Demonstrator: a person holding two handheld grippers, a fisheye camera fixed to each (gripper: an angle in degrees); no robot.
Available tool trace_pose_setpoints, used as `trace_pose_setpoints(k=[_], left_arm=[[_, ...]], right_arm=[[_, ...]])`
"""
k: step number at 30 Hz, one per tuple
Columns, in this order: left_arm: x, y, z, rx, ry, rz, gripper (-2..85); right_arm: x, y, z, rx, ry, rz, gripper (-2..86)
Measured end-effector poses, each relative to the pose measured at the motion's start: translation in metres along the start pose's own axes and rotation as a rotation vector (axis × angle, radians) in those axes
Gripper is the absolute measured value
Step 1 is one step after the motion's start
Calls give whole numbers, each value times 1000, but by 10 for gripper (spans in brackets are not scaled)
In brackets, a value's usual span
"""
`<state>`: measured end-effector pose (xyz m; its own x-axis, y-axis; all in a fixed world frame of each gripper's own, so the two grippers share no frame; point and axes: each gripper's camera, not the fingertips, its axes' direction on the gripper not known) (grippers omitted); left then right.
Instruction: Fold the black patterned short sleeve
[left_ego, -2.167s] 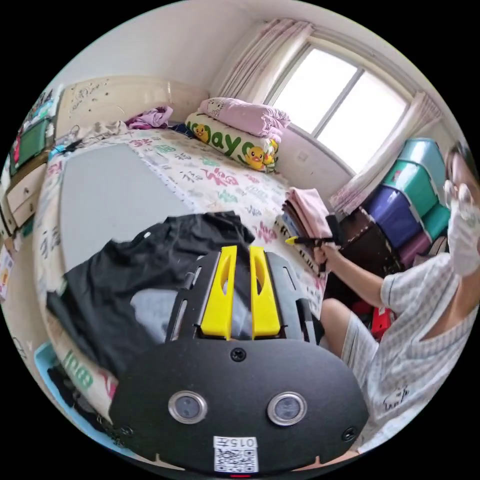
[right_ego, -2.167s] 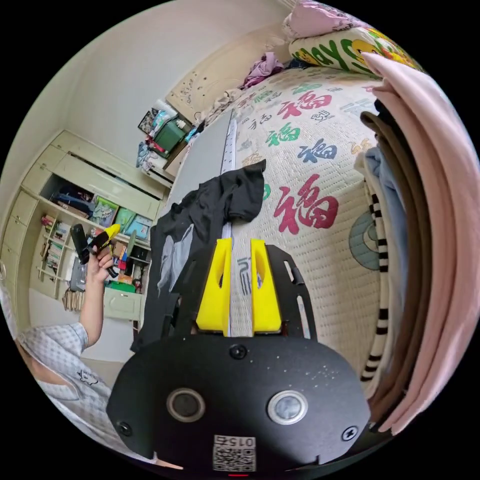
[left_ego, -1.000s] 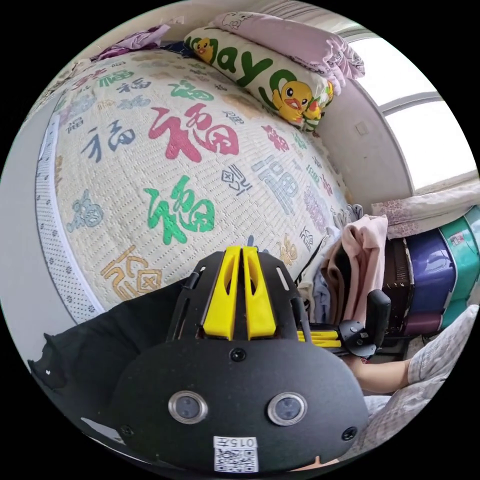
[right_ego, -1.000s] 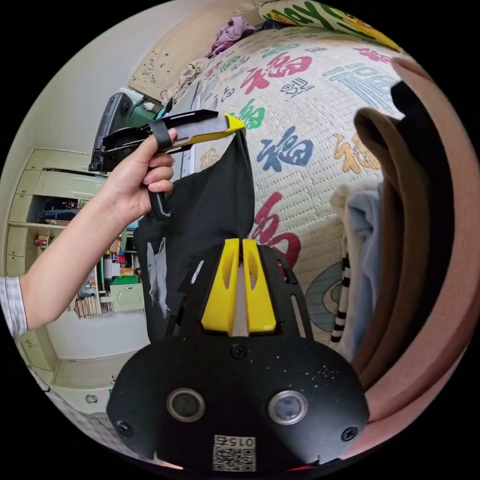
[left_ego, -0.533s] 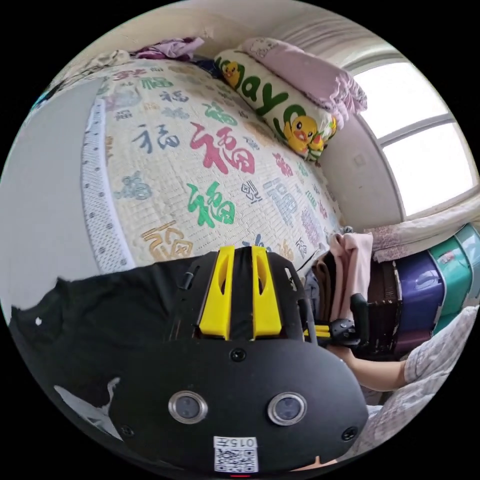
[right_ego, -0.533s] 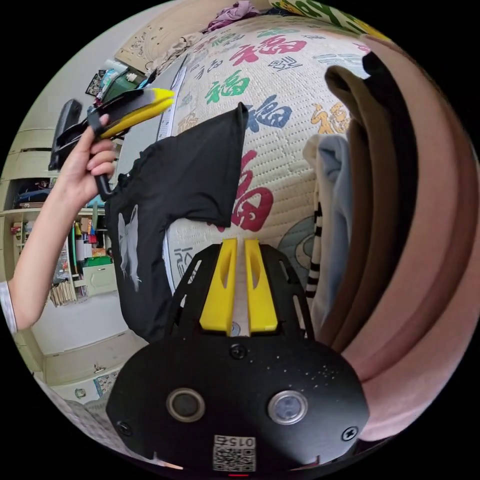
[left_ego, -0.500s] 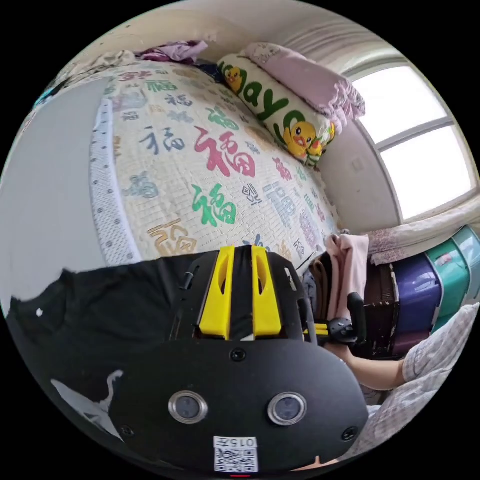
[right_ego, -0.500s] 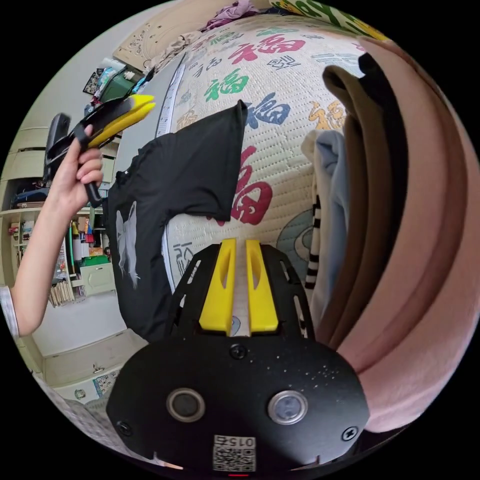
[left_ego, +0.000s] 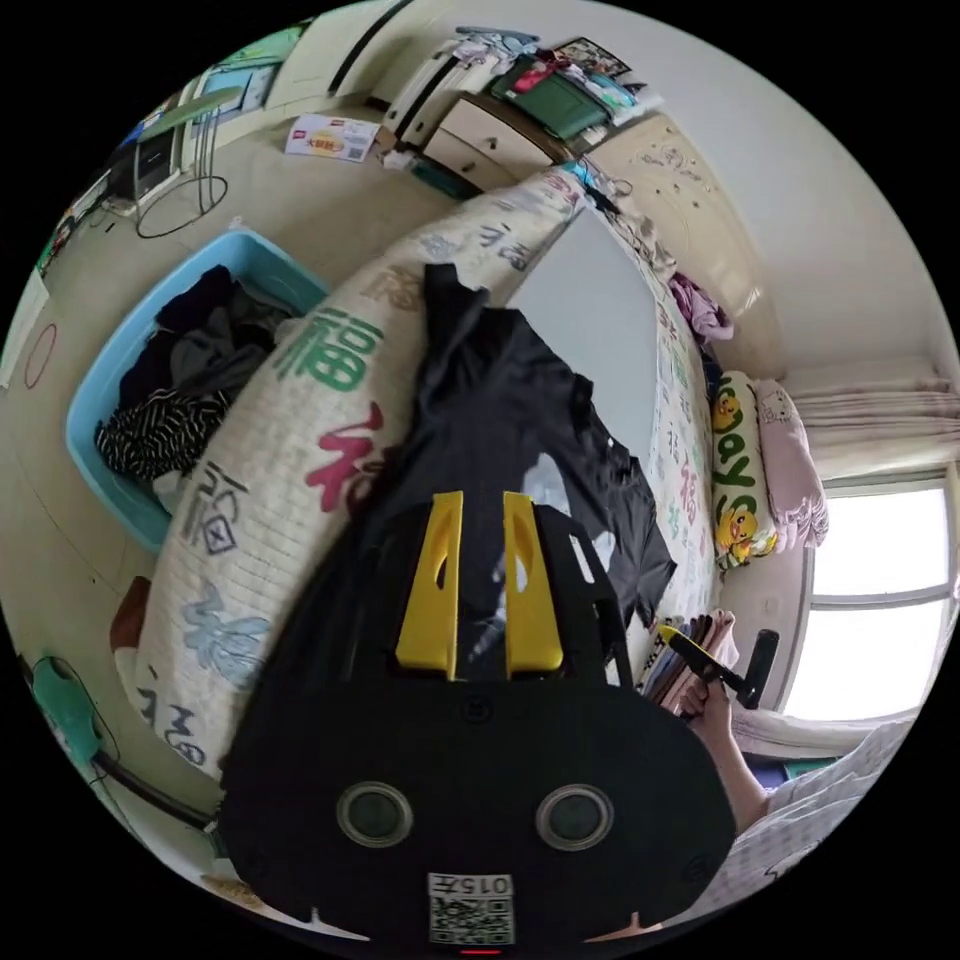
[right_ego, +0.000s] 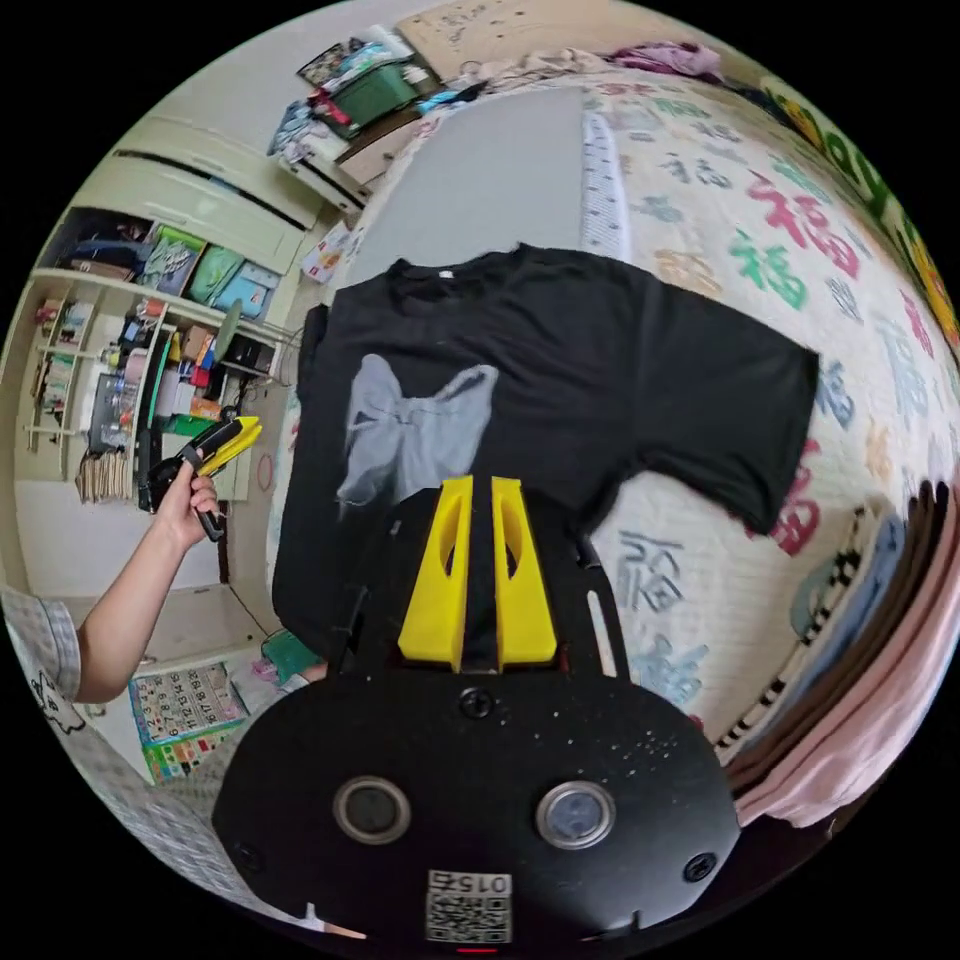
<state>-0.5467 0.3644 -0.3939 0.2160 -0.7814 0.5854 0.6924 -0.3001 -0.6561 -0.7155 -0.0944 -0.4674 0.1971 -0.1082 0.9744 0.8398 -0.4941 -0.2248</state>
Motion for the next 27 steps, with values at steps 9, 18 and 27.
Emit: trace_pose_setpoints(k=[9,18,27], left_arm=[[-54,-132,30,6,122,179,103],[-87,-151,52,-156,95,359,110],[-102,-122,35,-83,59,348,89]], right_arm=[[-156,-204,-91,10,23,-172,16],[-189,-326,-197,-71,48,-278,12],[-237,-462,-237,-219,101,-367,63]])
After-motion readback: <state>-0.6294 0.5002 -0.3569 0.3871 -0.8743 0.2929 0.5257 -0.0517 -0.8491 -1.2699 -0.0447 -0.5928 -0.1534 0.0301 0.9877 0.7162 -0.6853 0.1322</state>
